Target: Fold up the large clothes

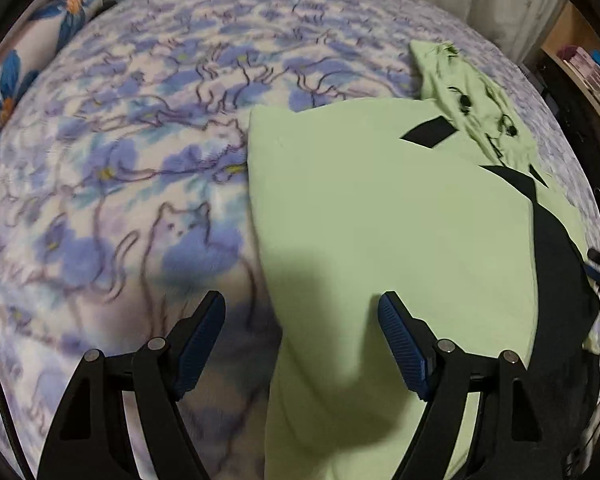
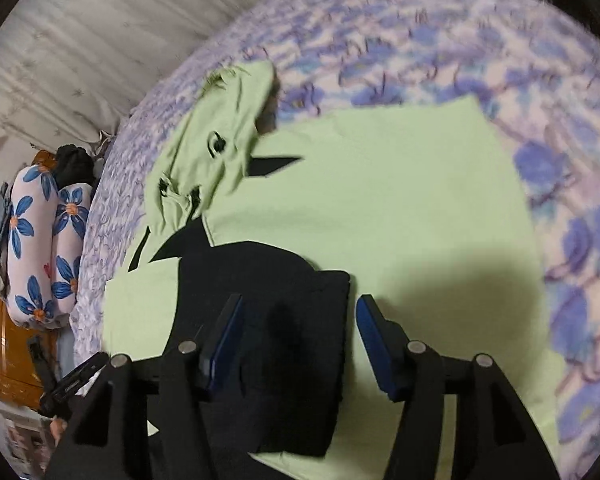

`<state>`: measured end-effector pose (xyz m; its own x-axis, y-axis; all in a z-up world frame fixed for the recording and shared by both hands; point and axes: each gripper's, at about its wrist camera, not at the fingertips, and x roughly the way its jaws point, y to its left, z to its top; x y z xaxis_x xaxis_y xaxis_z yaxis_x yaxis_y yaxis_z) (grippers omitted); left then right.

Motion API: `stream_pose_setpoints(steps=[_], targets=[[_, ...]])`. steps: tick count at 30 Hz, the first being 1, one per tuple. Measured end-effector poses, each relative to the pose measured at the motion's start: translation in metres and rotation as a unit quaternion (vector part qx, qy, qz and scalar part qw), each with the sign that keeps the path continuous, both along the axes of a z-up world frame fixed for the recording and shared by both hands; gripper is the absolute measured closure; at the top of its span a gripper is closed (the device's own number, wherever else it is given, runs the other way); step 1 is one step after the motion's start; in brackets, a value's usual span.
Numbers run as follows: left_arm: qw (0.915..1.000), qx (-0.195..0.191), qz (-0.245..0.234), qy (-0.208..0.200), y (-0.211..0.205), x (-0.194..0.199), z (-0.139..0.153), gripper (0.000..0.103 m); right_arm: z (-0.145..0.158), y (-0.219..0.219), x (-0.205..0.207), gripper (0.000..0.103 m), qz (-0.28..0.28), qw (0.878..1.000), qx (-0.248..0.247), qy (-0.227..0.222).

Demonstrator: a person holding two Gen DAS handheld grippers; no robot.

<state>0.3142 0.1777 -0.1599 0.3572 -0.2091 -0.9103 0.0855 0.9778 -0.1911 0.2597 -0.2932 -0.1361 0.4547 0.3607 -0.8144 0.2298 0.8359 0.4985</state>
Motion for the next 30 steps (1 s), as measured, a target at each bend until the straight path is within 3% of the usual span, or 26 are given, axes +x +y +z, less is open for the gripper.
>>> stream_pose_setpoints(steps=[4, 6, 7, 11, 15, 18, 20, 22, 26, 30], targets=[[0.9999, -0.011, 0.01, 0.005, 0.0, 0.015, -0.012, 0.026, -0.01, 0.017, 0.007, 0.046, 0.029, 0.999, -0.023, -0.006], [0.9997, -0.011, 0.0, -0.023, -0.004, 0.017, -0.008, 0.07, -0.007, 0.034, 0.009, 0.081, 0.063, 0.995, -0.073, -0.023], [0.9996, 0.002, 0.0, -0.03, -0.007, 0.021, -0.007, 0.1, -0.005, 0.039, 0.01, 0.081, 0.071, 0.993, -0.091, -0.029], [0.9948, 0.038, 0.017, -0.093, -0.011, 0.016, 0.012, 0.101, 0.024, 0.063, 0.016, 0.082, 0.083, 0.979, -0.151, -0.109], [0.9877, 0.048, 0.057, -0.137, -0.004, 0.015, 0.019, 0.102, 0.046, 0.07, 0.035, 0.082, 0.046, 0.965, -0.194, -0.173], [0.9846, 0.059, 0.082, -0.143, 0.0, 0.017, 0.011, 0.102, 0.032, 0.067, 0.058, 0.082, 0.03, 0.965, -0.218, -0.144], [0.9848, 0.066, 0.087, -0.135, 0.005, 0.021, 0.001, 0.102, 0.003, 0.061, 0.075, 0.08, 0.031, 0.972, -0.223, -0.062], [0.9863, 0.07, 0.085, -0.123, 0.008, 0.025, -0.009, 0.102, -0.018, 0.055, 0.077, 0.076, 0.03, 0.978, -0.203, -0.017], [0.9875, 0.074, 0.086, -0.11, 0.011, 0.028, -0.015, 0.095, -0.013, 0.049, 0.066, 0.061, 0.016, 0.978, -0.205, -0.02], [0.9839, 0.105, 0.077, -0.122, 0.0, 0.02, 0.009, 0.075, 0.01, 0.054, 0.045, 0.061, 0.011, 0.973, -0.225, -0.048]])
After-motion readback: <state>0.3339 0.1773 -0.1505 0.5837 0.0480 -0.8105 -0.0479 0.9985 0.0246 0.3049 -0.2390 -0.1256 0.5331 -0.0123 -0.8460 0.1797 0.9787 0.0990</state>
